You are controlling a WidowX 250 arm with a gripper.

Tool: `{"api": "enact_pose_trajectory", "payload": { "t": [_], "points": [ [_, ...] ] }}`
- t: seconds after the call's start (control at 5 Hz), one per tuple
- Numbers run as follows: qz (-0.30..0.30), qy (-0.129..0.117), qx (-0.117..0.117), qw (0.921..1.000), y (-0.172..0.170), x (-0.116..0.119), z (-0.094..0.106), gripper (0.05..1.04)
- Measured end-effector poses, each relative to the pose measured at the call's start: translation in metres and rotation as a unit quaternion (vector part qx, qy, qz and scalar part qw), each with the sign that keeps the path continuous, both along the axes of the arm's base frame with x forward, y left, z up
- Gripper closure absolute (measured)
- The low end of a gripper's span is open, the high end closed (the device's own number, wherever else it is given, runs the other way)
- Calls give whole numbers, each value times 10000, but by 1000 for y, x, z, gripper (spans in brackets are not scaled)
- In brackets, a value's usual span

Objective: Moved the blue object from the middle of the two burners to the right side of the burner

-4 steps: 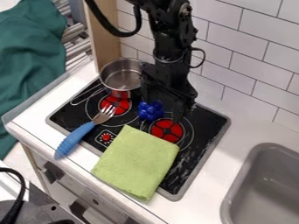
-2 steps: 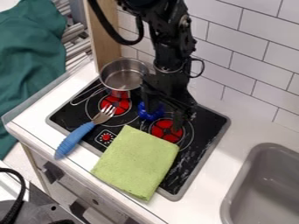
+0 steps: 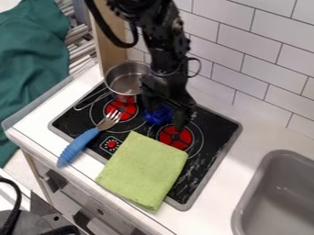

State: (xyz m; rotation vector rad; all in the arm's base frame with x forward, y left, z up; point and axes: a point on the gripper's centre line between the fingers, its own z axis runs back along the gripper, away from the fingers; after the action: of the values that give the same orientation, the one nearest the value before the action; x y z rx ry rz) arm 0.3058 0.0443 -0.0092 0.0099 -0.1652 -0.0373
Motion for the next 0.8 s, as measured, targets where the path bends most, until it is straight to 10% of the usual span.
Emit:
{"api": "enact_pose_trajectory", "payload": {
  "t": [0.8],
  "points": [
    [186,110,-63,9997,15,2,7,78]
  ]
}}
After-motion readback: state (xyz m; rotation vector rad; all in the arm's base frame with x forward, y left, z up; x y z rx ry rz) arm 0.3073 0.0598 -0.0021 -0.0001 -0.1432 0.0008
